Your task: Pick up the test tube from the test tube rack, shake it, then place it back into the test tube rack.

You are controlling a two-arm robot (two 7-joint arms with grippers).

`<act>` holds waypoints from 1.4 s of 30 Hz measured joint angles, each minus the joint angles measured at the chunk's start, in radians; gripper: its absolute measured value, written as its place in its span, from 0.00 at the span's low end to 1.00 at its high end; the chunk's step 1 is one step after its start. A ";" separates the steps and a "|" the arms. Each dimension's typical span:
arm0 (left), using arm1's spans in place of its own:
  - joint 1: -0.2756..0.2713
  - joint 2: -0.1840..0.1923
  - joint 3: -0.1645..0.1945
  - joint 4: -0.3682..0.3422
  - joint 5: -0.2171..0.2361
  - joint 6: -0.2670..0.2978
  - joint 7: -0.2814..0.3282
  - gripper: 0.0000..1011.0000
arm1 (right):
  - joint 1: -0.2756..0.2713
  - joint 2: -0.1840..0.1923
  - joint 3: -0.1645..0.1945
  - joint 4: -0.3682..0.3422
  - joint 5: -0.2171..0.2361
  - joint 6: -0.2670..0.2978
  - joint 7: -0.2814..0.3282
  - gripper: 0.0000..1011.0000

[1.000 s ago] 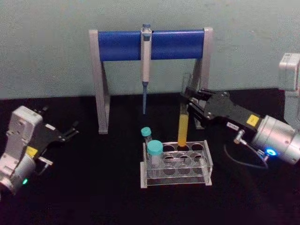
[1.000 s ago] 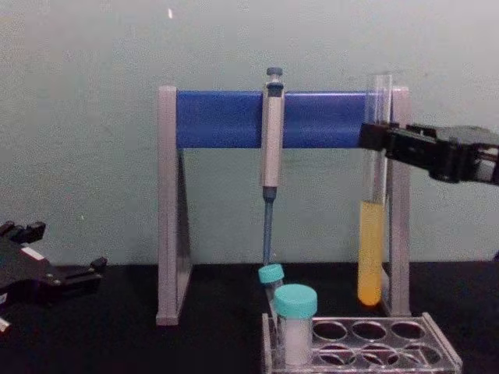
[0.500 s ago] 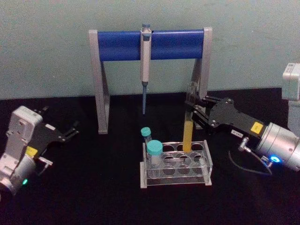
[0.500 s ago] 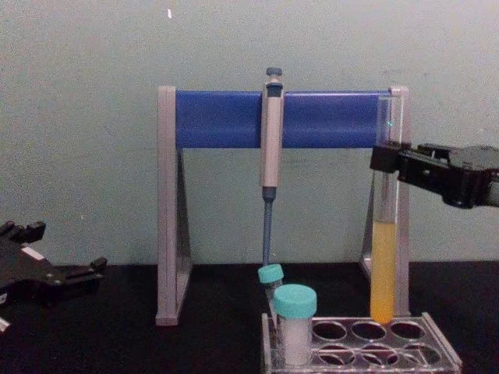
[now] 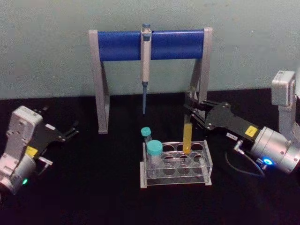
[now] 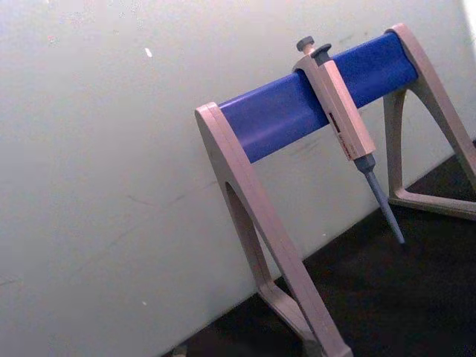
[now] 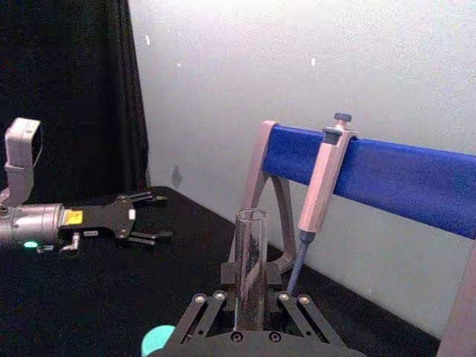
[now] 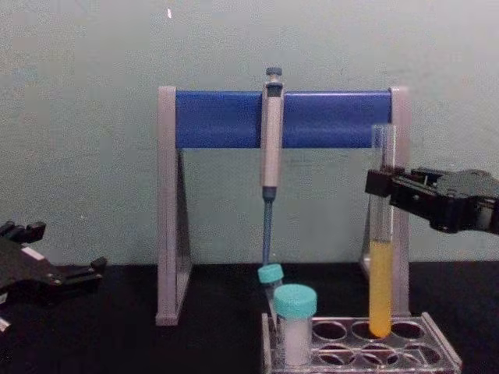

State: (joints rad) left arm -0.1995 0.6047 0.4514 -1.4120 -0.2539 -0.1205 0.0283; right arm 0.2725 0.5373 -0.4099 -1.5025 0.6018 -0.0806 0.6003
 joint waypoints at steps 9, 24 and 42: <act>0.000 0.000 0.000 0.000 0.000 0.000 0.000 0.99 | 0.013 -0.020 -0.002 0.030 -0.013 -0.009 0.002 0.23; 0.000 0.000 0.000 0.000 0.000 0.000 0.000 0.99 | 0.027 -0.038 -0.008 0.061 -0.031 -0.013 0.011 0.23; 0.000 0.000 0.000 0.000 0.000 0.000 0.000 0.99 | 0.038 -0.055 -0.019 0.110 -0.043 -0.017 0.025 0.23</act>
State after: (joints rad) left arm -0.1995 0.6047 0.4514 -1.4120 -0.2539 -0.1205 0.0283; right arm 0.3103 0.4824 -0.4293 -1.3929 0.5584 -0.0977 0.6250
